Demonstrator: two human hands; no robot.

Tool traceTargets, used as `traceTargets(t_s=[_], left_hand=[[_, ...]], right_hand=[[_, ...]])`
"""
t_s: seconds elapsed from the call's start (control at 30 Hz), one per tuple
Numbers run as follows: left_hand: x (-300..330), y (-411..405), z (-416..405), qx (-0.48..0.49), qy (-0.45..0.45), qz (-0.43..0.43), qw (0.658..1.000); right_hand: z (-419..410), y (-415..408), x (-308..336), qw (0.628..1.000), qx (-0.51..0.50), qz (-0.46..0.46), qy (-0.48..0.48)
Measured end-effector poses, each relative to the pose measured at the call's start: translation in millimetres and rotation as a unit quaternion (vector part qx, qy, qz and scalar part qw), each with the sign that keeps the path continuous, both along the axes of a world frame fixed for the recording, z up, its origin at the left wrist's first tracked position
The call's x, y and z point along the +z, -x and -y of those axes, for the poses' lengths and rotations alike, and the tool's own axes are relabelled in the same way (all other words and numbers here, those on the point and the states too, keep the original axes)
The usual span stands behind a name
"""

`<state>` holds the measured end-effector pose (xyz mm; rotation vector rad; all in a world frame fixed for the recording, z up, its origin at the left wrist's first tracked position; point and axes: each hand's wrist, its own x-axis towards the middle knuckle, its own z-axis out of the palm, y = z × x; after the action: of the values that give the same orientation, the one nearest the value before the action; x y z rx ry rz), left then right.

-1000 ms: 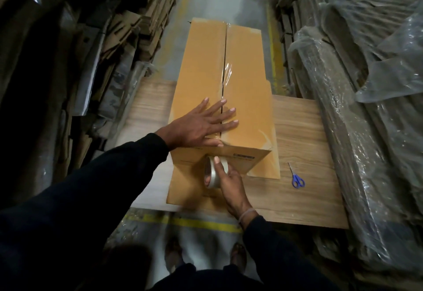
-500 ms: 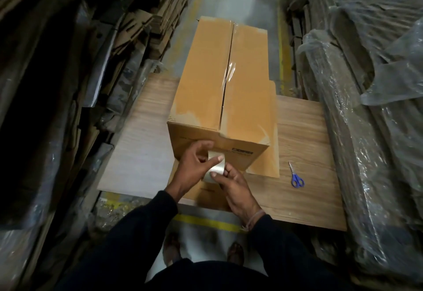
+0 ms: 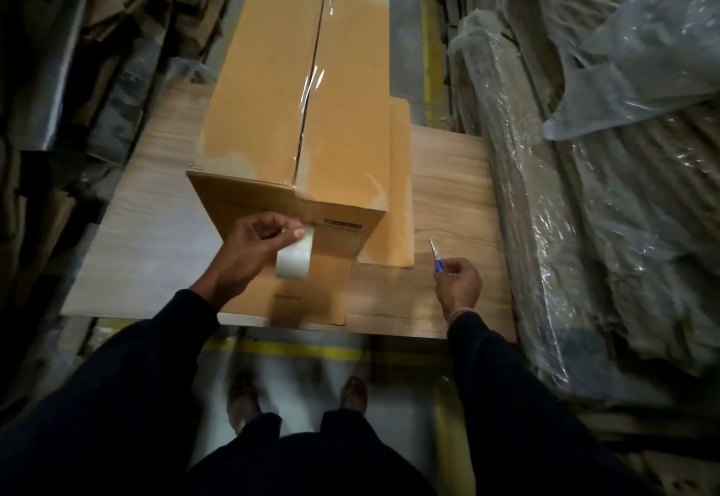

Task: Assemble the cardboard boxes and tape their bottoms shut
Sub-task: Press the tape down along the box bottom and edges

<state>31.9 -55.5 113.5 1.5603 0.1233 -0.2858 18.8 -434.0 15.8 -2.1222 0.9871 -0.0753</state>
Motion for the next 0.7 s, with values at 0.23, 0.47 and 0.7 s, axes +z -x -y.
traceTargets(t_s=[0.23,0.47,0.7], left_hand=[[-8.8,-2.3,-0.7,-0.001,0.000,0.002,1.000],[-6.6,-5.9,-1.3,0.001,-0.009,0.008,1.000],[-2.0,-6.6,-3.2,-0.026,-0.031,-0.004,0.999]], right_hand=[[24.2,-22.6,-25.8,0.994,0.028,-0.088,0.062],[6.8,-17.5,-20.3,0.985,0.022,-0.167,0.047],[-30.2,14.1,72.1,0.943,0.063,0.023,-0.327]])
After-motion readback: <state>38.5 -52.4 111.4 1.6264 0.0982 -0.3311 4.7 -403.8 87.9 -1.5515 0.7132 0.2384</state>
